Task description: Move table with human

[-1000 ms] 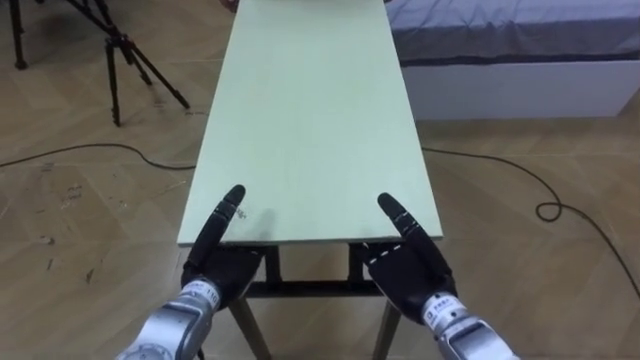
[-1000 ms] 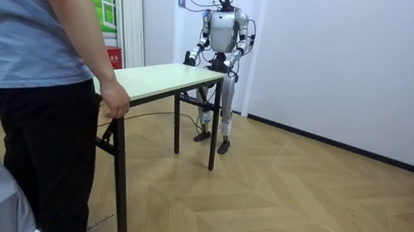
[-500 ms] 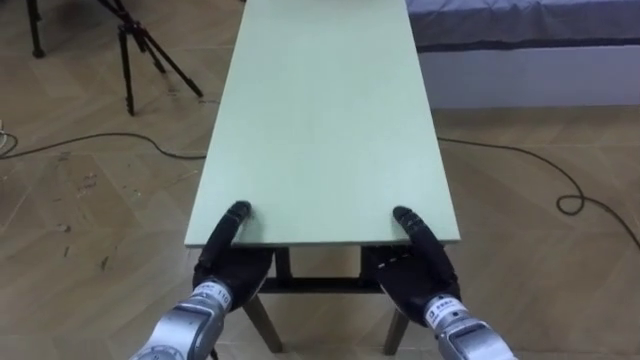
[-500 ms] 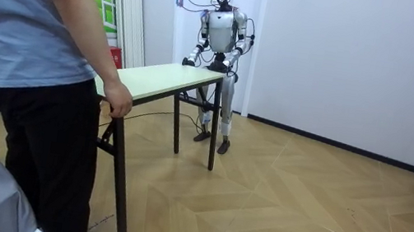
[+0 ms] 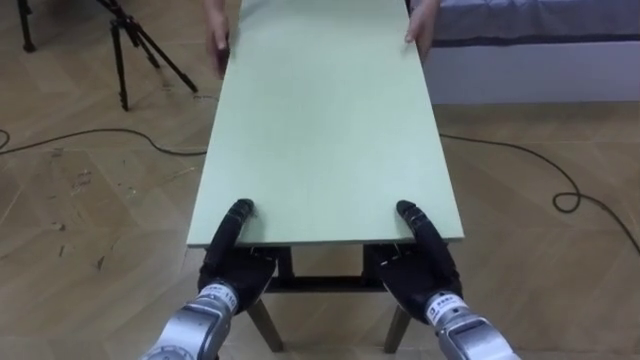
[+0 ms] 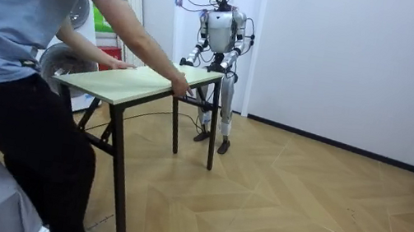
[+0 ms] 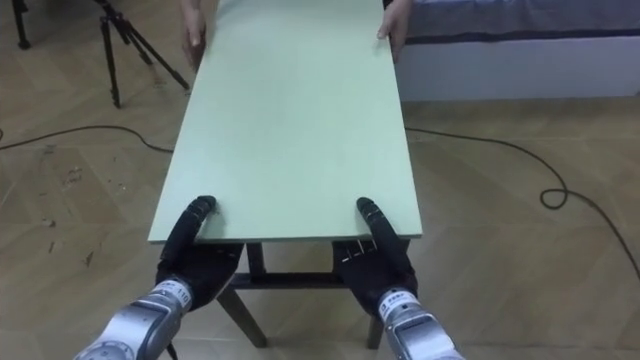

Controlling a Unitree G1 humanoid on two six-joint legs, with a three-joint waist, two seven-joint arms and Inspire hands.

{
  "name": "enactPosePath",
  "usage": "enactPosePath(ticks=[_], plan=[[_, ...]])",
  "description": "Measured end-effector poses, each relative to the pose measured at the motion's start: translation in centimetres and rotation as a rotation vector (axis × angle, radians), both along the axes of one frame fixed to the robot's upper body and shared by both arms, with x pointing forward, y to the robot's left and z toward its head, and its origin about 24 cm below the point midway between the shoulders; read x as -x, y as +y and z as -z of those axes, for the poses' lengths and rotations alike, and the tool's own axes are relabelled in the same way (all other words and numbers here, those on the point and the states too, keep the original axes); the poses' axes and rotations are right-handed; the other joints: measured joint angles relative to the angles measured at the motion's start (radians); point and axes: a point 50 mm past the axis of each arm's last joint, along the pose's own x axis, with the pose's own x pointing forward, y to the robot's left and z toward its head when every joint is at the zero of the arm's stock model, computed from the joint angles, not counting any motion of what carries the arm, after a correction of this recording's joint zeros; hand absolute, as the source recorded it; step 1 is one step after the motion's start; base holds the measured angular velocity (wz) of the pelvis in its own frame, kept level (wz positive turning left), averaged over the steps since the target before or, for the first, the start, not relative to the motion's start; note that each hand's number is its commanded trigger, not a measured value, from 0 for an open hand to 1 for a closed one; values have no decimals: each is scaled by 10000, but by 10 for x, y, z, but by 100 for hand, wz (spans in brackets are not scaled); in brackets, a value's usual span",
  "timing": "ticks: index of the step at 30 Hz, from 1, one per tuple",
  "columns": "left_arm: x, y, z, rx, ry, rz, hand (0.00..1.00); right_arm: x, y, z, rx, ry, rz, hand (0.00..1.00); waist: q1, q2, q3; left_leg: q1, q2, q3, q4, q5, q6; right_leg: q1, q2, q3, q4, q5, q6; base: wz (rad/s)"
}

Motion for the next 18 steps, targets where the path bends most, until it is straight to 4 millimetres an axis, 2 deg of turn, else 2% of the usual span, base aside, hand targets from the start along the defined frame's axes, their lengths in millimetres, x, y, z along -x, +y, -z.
enactPosePath(ticks=[13,18], plan=[[4,-8,3,-49,-358,-96,100,-1,-3,-1,143,-59,122,100,-48,-25,-9,-65,1,22,28,1,1,-112,0,11,-23,-11,18,-1],[11,-7,7,6,-645,-62,100,0,-2,-1,309,-141,46,100,-79,-144,-84,-56,1,41,21,1,1,-62,0,29,3,-11,17,0]])
